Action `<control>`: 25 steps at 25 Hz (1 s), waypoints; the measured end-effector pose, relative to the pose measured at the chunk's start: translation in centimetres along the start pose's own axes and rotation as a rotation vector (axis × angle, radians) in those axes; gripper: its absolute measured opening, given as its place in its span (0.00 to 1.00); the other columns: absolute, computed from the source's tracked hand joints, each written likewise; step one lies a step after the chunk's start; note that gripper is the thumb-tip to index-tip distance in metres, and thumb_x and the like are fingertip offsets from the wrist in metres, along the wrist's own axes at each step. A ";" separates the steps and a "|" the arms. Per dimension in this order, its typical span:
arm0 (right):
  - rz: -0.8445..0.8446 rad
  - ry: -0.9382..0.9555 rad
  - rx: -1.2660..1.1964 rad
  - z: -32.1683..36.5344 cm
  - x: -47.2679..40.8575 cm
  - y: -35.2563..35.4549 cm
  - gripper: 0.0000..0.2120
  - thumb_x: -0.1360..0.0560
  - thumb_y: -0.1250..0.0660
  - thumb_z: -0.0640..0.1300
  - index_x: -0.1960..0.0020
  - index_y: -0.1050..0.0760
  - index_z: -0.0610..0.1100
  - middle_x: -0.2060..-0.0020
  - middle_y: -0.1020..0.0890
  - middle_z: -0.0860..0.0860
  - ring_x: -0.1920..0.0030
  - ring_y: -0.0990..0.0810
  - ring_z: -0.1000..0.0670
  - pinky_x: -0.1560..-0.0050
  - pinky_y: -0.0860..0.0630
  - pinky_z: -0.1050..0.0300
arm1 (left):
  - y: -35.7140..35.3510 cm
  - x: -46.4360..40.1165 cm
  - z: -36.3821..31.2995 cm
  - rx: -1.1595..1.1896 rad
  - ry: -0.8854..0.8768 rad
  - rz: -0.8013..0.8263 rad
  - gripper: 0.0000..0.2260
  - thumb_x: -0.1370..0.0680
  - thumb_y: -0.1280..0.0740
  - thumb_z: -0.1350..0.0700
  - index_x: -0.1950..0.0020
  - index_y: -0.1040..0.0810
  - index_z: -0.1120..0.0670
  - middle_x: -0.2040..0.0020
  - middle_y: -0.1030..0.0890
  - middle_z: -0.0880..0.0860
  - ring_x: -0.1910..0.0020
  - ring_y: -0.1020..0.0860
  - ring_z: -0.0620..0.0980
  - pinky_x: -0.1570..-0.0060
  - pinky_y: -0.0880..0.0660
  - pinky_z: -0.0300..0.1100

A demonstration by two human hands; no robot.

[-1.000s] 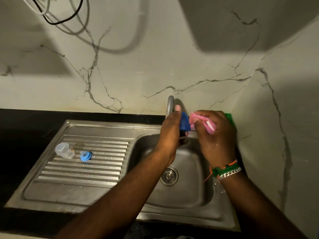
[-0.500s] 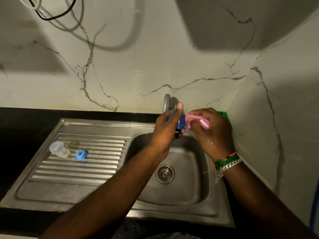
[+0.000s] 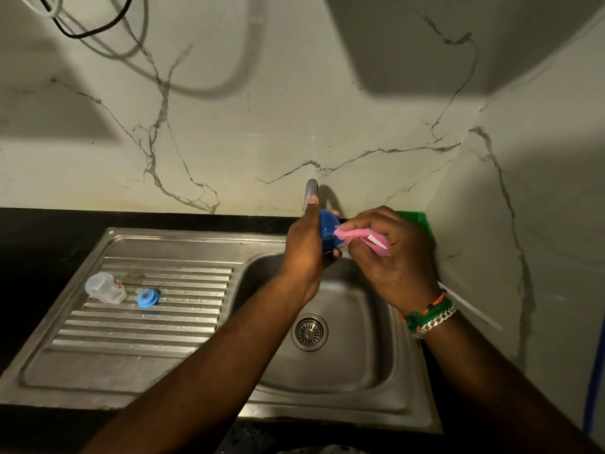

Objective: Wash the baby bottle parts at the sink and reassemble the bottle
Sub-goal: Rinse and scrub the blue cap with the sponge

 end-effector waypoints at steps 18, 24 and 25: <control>0.145 -0.228 -0.105 -5.4 -0.8 -1.7 0.11 0.33 0.19 0.41 0.51 0.14 0.48 0.56 0.17 0.51 0.56 0.17 0.50 0.53 0.19 0.51 | -1.3 0.0 2.3 0.130 0.059 0.096 0.16 0.17 0.38 0.44 0.40 0.22 0.56 0.49 0.17 0.58 0.50 0.18 0.53 0.44 0.23 0.48; 0.235 -0.377 -0.346 -7.1 0.4 -1.9 0.08 0.30 0.21 0.39 0.51 0.15 0.44 0.62 0.14 0.51 0.64 0.18 0.55 0.65 0.23 0.61 | 0.1 -2.0 3.3 0.218 0.116 0.044 0.18 0.17 0.37 0.45 0.41 0.22 0.59 0.53 0.19 0.58 0.55 0.21 0.53 0.48 0.22 0.50; 0.161 -0.422 -0.319 -8.8 0.7 -1.6 0.08 0.29 0.22 0.38 0.51 0.16 0.43 0.62 0.14 0.51 0.63 0.18 0.55 0.65 0.23 0.61 | 0.4 -2.4 4.4 0.219 0.165 0.026 0.19 0.17 0.37 0.43 0.40 0.22 0.59 0.52 0.20 0.59 0.57 0.21 0.52 0.52 0.23 0.46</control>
Point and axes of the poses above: each hand's wrist, its own x-axis away from the middle knuckle, its own y-axis out of the back of the hand, z = x × y, the point moved 6 cm from there along -x, towards the middle knuckle
